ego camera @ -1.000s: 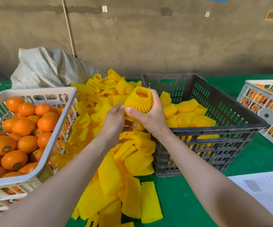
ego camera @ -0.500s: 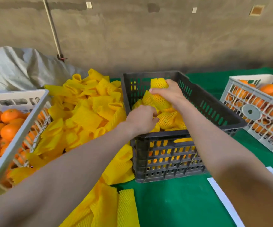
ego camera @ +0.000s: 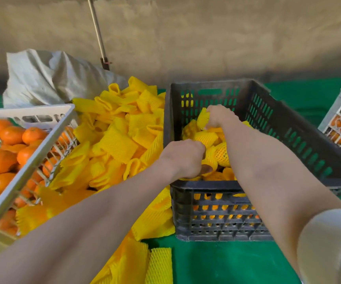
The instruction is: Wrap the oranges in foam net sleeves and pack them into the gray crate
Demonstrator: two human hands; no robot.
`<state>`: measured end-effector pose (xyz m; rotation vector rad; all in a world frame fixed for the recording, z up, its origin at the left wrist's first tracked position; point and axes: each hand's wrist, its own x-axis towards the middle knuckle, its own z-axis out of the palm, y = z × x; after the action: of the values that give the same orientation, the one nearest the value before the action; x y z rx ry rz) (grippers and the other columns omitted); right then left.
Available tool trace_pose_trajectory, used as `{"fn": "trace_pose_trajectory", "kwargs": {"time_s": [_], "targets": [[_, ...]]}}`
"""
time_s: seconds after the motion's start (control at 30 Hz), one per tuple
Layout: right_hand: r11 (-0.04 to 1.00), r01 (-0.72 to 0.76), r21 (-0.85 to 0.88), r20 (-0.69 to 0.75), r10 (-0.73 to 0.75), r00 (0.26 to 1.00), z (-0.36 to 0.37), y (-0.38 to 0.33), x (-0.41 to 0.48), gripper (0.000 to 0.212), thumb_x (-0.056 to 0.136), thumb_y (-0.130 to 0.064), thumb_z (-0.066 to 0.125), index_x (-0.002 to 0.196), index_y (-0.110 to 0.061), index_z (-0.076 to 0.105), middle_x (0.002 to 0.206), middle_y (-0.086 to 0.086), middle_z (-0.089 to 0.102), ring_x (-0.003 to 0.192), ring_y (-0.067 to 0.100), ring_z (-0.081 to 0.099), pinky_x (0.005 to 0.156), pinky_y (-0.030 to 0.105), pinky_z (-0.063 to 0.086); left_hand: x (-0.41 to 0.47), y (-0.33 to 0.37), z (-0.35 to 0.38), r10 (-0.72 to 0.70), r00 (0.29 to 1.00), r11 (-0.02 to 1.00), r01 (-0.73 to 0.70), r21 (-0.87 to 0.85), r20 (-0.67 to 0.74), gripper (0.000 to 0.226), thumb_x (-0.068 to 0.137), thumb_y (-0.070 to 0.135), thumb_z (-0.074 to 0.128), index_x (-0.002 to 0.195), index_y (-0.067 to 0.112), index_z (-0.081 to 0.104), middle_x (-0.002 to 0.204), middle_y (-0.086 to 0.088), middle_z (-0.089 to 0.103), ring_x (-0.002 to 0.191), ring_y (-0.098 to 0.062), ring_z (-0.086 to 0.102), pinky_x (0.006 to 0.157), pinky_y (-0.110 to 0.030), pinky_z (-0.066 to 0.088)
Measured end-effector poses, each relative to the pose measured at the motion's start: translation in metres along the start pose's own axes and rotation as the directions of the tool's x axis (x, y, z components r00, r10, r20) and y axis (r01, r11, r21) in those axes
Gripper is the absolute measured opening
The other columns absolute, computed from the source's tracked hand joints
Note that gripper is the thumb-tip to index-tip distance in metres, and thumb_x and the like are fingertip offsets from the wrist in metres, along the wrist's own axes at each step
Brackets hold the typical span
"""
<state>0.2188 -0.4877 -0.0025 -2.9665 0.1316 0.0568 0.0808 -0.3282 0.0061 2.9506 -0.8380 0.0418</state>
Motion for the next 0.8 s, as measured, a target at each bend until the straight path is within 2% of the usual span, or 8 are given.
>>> {"fn": "trace_pose_trajectory", "kwargs": {"time_s": [0.1, 0.23, 0.33, 0.47, 0.57, 0.67, 0.73, 0.8], "targets": [[0.998, -0.014, -0.055, 0.096, 0.019, 0.995, 0.012, -0.001, 0.002, 0.074, 0.084, -0.034, 0.069, 0.146, -0.021, 0.03, 0.151, 0.015, 0.027, 0.137, 0.041, 0.027, 0.11, 0.056, 0.027, -0.001, 0.0, -0.001, -0.003, 1.0, 0.999, 0.003, -0.032, -0.013, 0.042, 0.087, 0.053, 0.059, 0.112, 0.019, 0.06, 0.09, 0.001, 0.052, 0.081, -0.021, 0.051, 0.064, -0.03, 0.041], [0.998, 0.009, -0.061, -0.049, -0.012, 0.999, 0.006, -0.012, -0.003, 0.082, 0.085, -0.03, 0.066, 0.15, -0.029, 0.017, 0.157, 0.017, -0.004, 0.142, 0.045, -0.007, 0.111, 0.064, 0.001, -0.002, 0.0, -0.001, 0.011, 0.998, 0.997, -0.016, -0.073, -0.058, 0.038, 0.086, 0.049, 0.061, 0.107, 0.017, 0.062, 0.092, 0.0, 0.058, 0.082, -0.021, 0.055, 0.061, -0.03, 0.042], [0.999, 0.039, -0.019, -0.161, -0.042, 0.986, -0.009, -0.032, -0.012, 0.062, 0.087, -0.034, 0.063, 0.141, -0.02, 0.038, 0.155, 0.018, 0.014, 0.142, 0.043, 0.006, 0.111, 0.062, 0.005, -0.003, 0.0, -0.003, -0.002, 0.996, 0.995, -0.006, -0.095, -0.087, 0.036, 0.087, 0.047, 0.062, 0.105, 0.016, 0.062, 0.089, 0.0, 0.056, 0.082, -0.021, 0.055, 0.06, -0.03, 0.041], [0.976, 0.201, 0.08, -0.325, -0.165, 0.931, -0.03, -0.069, -0.045, 0.045, 0.089, -0.037, 0.058, 0.129, -0.016, 0.052, 0.135, 0.014, 0.048, 0.127, 0.035, 0.041, 0.106, 0.052, 0.03, -0.007, 0.001, -0.005, -0.061, 0.977, 0.966, 0.006, -0.258, -0.203, 0.03, 0.089, 0.035, 0.063, 0.104, 0.009, 0.065, 0.101, -0.007, 0.066, 0.091, -0.024, 0.061, 0.073, -0.034, 0.052], [0.911, 0.38, 0.161, -0.525, -0.247, 0.814, -0.042, -0.099, -0.086, 0.037, 0.09, -0.031, 0.057, 0.122, -0.013, 0.058, 0.125, 0.009, 0.057, 0.119, 0.027, 0.05, 0.1, 0.039, 0.038, -0.021, -0.003, -0.014, -0.089, 0.936, 0.875, -0.09, -0.476, -0.34, 0.027, 0.089, 0.02, 0.063, 0.111, 0.004, 0.066, 0.11, -0.01, 0.068, 0.101, -0.024, 0.061, 0.085, -0.03, 0.048], [0.819, 0.523, 0.236, -0.616, -0.29, 0.732, -0.046, -0.122, -0.133, 0.031, 0.089, -0.023, 0.059, 0.115, -0.007, 0.061, 0.119, 0.008, 0.062, 0.114, 0.025, 0.053, 0.096, 0.031, 0.037, -0.047, -0.02, -0.024, -0.039, 0.961, 0.778, -0.144, -0.611, -0.275, 0.036, 0.087, 0.014, 0.066, 0.12, 0.002, 0.06, 0.119, -0.012, 0.064, 0.109, -0.021, 0.057, 0.088, -0.023, 0.042], [0.762, 0.593, 0.26, -0.644, -0.321, 0.695, -0.041, -0.136, -0.165, 0.028, 0.087, -0.017, 0.061, 0.112, -0.004, 0.063, 0.115, 0.01, 0.064, 0.111, 0.026, 0.056, 0.094, 0.028, 0.034, -0.07, -0.045, -0.03, -0.085, 0.96, 0.742, -0.118, -0.66, -0.267, 0.029, 0.086, 0.009, 0.066, 0.113, -0.002, 0.062, 0.113, -0.016, 0.065, 0.101, -0.021, 0.058, 0.085, -0.028, 0.046], [0.711, 0.641, 0.29, -0.639, -0.354, 0.683, -0.029, -0.152, -0.193, 0.026, 0.086, -0.013, 0.062, 0.109, -0.003, 0.063, 0.112, 0.011, 0.065, 0.108, 0.026, 0.058, 0.09, 0.025, 0.035, -0.095, -0.079, -0.037, -0.179, 0.927, 0.697, -0.116, -0.707, -0.329, 0.017, 0.087, 0.002, 0.063, 0.102, -0.005, 0.066, 0.1, -0.013, 0.068, 0.09, -0.014, 0.058, 0.076, -0.019, 0.046]]}}
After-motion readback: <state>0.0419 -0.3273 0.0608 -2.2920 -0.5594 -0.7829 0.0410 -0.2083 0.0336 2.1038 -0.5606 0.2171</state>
